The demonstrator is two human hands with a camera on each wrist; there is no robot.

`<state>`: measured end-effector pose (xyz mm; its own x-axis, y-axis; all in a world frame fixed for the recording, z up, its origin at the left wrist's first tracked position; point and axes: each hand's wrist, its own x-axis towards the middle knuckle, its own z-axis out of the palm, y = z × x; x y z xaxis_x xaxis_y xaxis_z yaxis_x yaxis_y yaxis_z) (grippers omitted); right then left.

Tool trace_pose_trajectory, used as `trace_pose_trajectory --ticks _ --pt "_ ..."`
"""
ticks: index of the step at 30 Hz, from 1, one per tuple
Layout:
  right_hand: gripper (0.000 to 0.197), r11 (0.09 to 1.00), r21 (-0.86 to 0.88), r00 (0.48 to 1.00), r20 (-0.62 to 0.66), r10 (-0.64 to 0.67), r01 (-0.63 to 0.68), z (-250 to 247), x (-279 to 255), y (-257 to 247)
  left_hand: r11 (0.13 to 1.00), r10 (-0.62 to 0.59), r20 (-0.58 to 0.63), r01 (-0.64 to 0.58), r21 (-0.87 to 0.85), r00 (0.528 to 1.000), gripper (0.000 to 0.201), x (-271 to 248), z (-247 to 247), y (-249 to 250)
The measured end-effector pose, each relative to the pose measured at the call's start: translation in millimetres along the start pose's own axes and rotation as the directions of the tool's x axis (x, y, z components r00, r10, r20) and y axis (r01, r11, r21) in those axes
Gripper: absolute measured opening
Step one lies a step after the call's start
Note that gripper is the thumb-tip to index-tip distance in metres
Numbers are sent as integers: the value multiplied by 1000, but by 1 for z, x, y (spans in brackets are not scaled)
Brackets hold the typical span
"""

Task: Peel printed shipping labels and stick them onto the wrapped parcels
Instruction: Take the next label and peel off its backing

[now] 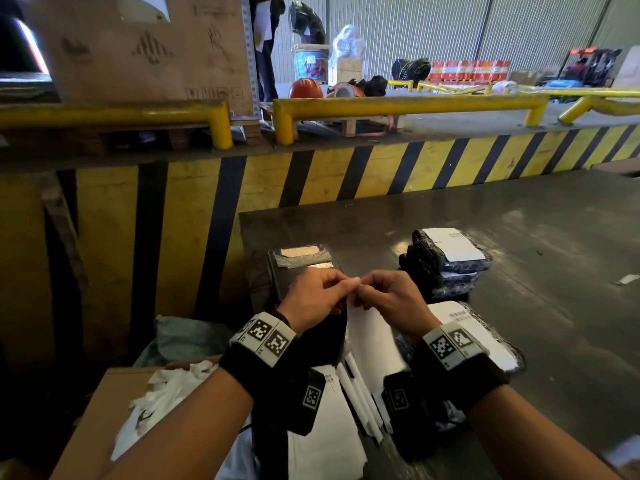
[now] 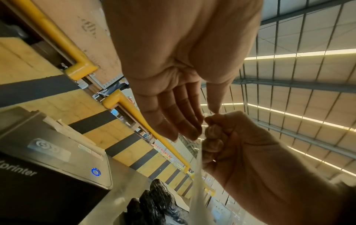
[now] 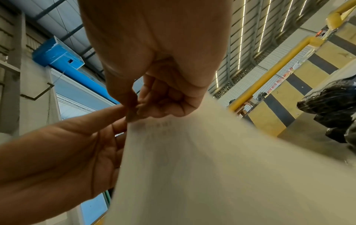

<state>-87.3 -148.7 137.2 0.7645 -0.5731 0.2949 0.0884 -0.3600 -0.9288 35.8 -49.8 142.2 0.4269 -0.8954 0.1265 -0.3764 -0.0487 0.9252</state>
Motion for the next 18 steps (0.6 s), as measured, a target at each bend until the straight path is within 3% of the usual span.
trace_pose_trajectory --ticks 7,13,18 --pt "25 999 -1 999 7 46 -46 2 -5 8 989 -54 17 56 -138 998 19 -6 4 -3" --pt "23 987 17 984 -80 158 -157 -5 -11 18 995 -50 -101 41 -89 994 14 -4 0 -11" --pt "7 991 62 990 -70 125 -121 2 -14 12 998 -10 -139 1 -59 990 15 -5 2 -14"
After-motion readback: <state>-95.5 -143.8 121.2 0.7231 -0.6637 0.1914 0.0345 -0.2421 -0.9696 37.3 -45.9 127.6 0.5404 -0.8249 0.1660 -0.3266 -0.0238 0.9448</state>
